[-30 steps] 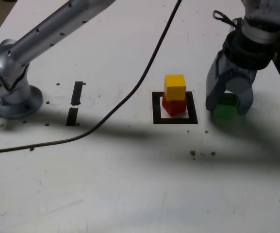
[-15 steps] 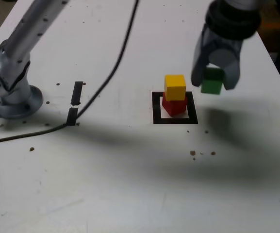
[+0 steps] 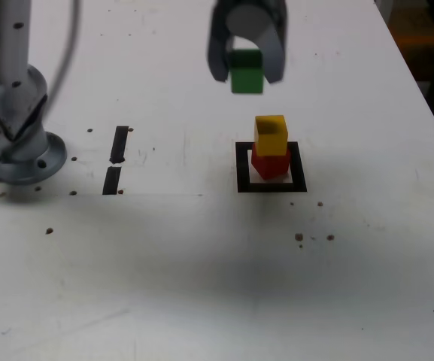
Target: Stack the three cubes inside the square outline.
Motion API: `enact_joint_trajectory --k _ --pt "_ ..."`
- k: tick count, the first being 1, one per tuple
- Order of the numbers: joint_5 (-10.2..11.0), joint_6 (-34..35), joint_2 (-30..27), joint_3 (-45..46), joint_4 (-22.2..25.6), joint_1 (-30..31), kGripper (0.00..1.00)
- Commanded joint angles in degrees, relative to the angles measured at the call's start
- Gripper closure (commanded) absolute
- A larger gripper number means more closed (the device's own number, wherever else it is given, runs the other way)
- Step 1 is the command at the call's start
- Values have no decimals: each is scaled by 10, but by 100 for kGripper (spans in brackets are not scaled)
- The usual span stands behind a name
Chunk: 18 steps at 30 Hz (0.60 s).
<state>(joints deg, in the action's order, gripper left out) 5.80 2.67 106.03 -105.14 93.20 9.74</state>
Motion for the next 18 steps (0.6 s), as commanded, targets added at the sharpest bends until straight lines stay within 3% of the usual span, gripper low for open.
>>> enact_joint_trajectory --k 1,13,18 --pt "-5 1 -52 2 6 -3 85" --pt "-25 12 56 -52 4 -8 85" --pt "-31 13 67 -48 5 -12 85"
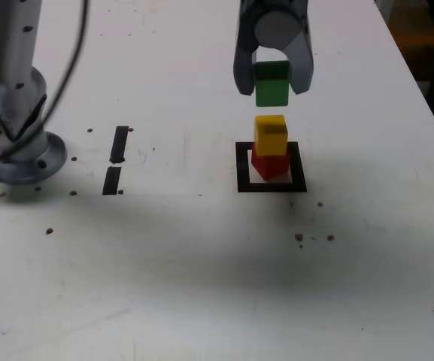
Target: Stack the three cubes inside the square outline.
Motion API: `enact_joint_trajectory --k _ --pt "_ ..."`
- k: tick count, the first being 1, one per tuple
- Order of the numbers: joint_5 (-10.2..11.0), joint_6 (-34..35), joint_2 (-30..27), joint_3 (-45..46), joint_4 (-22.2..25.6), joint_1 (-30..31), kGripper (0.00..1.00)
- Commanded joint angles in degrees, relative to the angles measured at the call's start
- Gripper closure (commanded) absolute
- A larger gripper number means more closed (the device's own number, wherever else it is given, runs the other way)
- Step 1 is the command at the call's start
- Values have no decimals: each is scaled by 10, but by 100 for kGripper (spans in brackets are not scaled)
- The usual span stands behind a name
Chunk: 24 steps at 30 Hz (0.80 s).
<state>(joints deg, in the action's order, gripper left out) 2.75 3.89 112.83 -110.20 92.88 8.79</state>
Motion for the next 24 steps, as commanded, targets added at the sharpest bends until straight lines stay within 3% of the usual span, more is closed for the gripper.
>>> enact_joint_trajectory --k 1,7,16,24 --pt "-3 1 -1 7 9 -4 84" --pt "-16 -1 4 42 -9 -15 83" --pt "-9 9 7 64 -54 -15 82" --pt "-11 15 20 66 -62 -15 82"
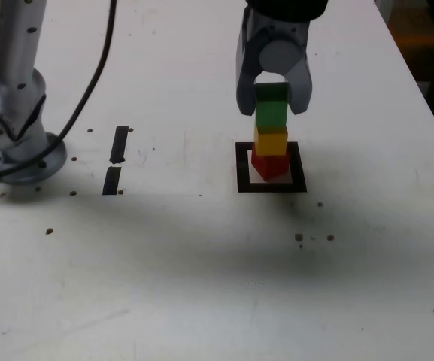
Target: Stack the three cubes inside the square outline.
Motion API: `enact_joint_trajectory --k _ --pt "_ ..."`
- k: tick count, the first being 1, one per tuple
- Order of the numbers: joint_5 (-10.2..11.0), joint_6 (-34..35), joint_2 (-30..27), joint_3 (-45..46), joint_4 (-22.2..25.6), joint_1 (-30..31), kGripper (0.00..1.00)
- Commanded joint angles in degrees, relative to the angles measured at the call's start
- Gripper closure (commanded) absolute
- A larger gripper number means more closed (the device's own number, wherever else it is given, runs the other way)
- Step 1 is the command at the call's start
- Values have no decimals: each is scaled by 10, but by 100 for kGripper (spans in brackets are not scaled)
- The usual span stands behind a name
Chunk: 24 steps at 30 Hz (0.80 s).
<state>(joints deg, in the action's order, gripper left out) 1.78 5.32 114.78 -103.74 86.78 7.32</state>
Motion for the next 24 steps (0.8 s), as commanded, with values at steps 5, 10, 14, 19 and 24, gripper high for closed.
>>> enact_joint_trajectory --k 5,10,14,19,24 --pt "-2 2 4 3 -1 0 74" --pt "-9 1 9 4 -1 -1 49" --pt "-12 0 12 5 -1 -1 22" --pt "-12 2 11 7 1 -1 2" --pt "0 14 -31 5 21 4 0"
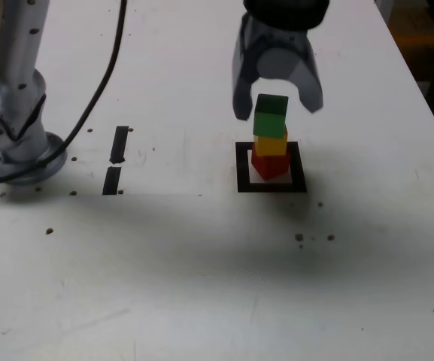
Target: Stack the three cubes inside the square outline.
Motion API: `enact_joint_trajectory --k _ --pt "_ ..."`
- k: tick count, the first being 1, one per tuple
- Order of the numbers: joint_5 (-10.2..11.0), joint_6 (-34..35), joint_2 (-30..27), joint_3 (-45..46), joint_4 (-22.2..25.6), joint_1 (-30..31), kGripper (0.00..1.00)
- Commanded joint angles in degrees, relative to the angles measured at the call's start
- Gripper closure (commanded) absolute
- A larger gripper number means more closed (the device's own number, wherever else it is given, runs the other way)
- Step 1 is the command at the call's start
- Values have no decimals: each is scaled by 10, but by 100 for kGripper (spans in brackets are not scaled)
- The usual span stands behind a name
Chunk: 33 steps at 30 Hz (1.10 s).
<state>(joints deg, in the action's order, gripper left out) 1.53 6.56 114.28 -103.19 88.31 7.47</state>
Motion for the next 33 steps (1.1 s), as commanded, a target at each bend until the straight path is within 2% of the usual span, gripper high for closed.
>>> enact_joint_trajectory --k 1,6,8,10,12,14,16,20,26,33 --pt "6 4 -46 0 13 6 0" --pt "45 19 -234 31 38 42 0" --pt "52 24 -295 65 38 52 0" --pt "49 25 -335 110 37 51 0" --pt "36 20 -359 172 33 35 0" --pt "20 7 -380 255 17 7 0" --pt "12 -2 -400 331 -14 -10 0" --pt "2 -3 -410 438 -87 -20 0" --pt "-32 -44 -353 564 -233 -40 0" --pt "-36 -90 -306 601 -274 -77 0"
